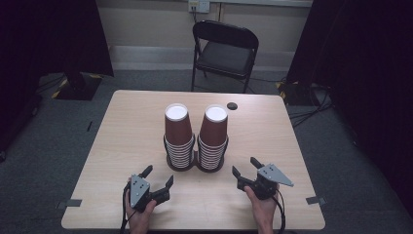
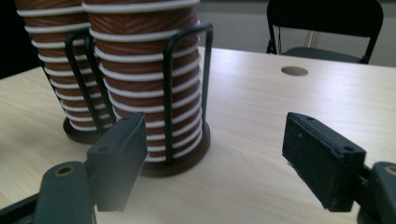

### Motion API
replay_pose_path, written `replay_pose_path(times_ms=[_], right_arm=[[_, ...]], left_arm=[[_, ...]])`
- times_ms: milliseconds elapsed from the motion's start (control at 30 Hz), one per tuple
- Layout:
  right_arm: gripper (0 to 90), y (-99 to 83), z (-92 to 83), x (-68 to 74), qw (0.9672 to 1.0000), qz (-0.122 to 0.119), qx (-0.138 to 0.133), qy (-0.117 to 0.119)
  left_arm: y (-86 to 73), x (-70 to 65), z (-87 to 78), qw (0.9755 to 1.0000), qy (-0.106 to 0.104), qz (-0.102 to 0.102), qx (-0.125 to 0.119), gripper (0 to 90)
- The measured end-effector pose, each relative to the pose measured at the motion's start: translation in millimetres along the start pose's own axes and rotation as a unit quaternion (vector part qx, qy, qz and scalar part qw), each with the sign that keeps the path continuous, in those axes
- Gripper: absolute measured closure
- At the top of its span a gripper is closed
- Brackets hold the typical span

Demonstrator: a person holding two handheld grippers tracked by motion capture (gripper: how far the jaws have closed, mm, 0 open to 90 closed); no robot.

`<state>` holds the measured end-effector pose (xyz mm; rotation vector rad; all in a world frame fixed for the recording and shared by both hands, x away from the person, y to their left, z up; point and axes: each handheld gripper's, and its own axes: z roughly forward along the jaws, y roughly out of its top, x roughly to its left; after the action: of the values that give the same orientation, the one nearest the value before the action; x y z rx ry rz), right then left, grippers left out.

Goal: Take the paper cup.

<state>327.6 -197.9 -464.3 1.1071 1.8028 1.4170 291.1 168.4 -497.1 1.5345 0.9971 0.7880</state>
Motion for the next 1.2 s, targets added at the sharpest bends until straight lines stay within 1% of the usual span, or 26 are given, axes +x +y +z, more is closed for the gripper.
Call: replay_pose_path(times_ms=[133,233,267,300,333,400,500,600,667,700,833,900,933,1000,1033,1100,1200], right_arm=[[16.7,7.3,3.2,2.6,0.9999,0.004,-0.009,0.000],[13.5,14.0,5.5,5.0,0.9999,0.005,-0.009,-0.010],[13.4,16.1,5.9,5.7,0.9999,0.004,-0.007,-0.008],[13.5,17.6,5.8,6.3,0.9999,0.000,-0.011,-0.005],[14.6,19.1,5.5,6.6,0.9999,0.001,-0.016,0.001],[20.8,22.5,5.7,5.7,0.9998,0.008,-0.016,0.012],[22.8,28.7,7.3,5.7,0.9996,0.003,-0.020,0.017],[26.0,37.3,8.4,5.7,0.9993,0.006,-0.013,0.034],[27.6,42.7,9.2,7.4,0.9992,-0.001,-0.020,0.036],[28.5,45.1,9.6,7.9,0.9989,-0.004,-0.024,0.041],[29.2,53.0,11.3,10.7,0.9986,-0.011,-0.022,0.048],[29.6,55.5,12.6,11.8,0.9984,-0.019,-0.024,0.048],[30.2,56.3,13.3,12.1,0.9982,-0.022,-0.029,0.048],[34.7,58.7,13.5,12.7,0.9975,-0.034,-0.039,0.048],[34.9,59.7,13.8,13.0,0.9970,-0.035,-0.048,0.050],[36.1,63.2,13.7,13.4,0.9964,-0.040,-0.056,0.049],[37.5,70.3,13.7,13.9,0.9964,-0.041,-0.046,0.059]], left_arm=[[0.2,0.1,0.3,1.0000,0.001,0.002,0.002,17.1],[0.1,0.3,0.2,1.0000,0.002,-0.002,0.001,17.1],[0.0,0.2,0.2,1.0000,0.003,-0.005,0.000,17.1],[0.0,0.4,0.2,1.0000,0.004,-0.006,0.000,17.1],[-0.1,0.3,0.2,1.0000,0.001,-0.008,-0.001,17.1],[-0.1,0.4,0.0,1.0000,0.003,-0.007,-0.002,17.1],[0.0,0.5,0.0,1.0000,0.003,-0.006,0.000,17.1],[-0.2,0.7,0.1,1.0000,0.001,-0.008,-0.001,17.1],[-0.1,0.9,0.1,1.0000,0.002,-0.009,-0.001,17.1],[-0.2,0.8,0.0,1.0000,0.002,-0.009,-0.002,17.1],[-0.2,1.0,-0.2,1.0000,0.003,-0.009,-0.002,17.1],[-0.2,0.9,0.0,1.0000,0.002,-0.009,-0.002,17.1],[-0.2,0.8,0.1,1.0000,0.002,-0.008,-0.002,17.0],[-0.1,0.3,0.3,1.0000,0.001,-0.009,-0.002,16.9],[-0.1,0.3,0.3,1.0000,0.001,-0.009,-0.002,16.9],[-0.1,0.6,0.2,1.0000,0.001,-0.008,0.000,16.9],[0.0,0.5,0.2,1.0000,0.001,-0.008,0.000,16.9]])
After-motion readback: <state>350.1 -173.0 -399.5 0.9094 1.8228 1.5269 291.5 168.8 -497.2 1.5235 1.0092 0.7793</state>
